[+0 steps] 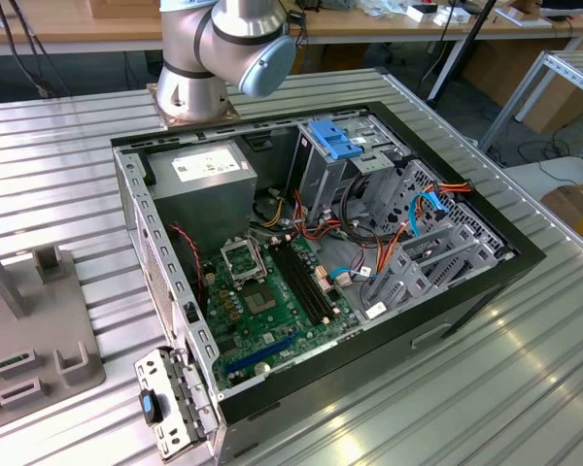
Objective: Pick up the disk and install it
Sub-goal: 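Pick up the disk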
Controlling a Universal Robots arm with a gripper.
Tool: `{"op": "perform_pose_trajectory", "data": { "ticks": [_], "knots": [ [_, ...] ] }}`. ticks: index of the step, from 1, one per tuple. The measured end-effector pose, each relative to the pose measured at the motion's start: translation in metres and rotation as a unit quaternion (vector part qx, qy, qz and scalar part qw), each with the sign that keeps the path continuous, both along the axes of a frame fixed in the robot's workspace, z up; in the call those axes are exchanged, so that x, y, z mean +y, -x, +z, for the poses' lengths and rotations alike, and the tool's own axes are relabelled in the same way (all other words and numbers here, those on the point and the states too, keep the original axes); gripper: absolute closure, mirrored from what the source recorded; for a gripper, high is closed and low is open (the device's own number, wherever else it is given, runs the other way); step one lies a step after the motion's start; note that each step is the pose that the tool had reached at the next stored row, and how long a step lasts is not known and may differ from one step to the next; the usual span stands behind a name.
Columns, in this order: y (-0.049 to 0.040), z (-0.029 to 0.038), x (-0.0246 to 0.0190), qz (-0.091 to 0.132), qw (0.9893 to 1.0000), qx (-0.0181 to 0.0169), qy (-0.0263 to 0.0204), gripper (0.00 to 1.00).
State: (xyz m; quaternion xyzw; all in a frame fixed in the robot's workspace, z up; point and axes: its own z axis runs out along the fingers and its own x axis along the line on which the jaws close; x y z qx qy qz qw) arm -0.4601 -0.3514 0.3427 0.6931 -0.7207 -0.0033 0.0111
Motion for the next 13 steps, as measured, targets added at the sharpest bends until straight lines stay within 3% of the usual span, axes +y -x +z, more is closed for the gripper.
{"op": "perform_pose_trajectory", "data": {
  "ticks": [2, 5, 6, 10, 13],
  "knots": [
    [0.0008, -0.0009, -0.0001, 0.001, 1.0, -0.0022, -0.0023, 0.46],
    [0.0022, -0.0018, -0.0008, 0.002, 0.9999, -0.0038, -0.0122, 0.46],
    [0.0024, -0.0018, -0.0009, 0.002, 0.9998, -0.0038, -0.0181, 0.46],
    [0.0026, -0.0031, -0.0036, 0.002, 0.9998, -0.004, -0.0192, 0.46],
    [0.0026, -0.0088, -0.0038, 0.002, 0.9998, -0.0039, -0.0203, 0.46]
  ]
}}
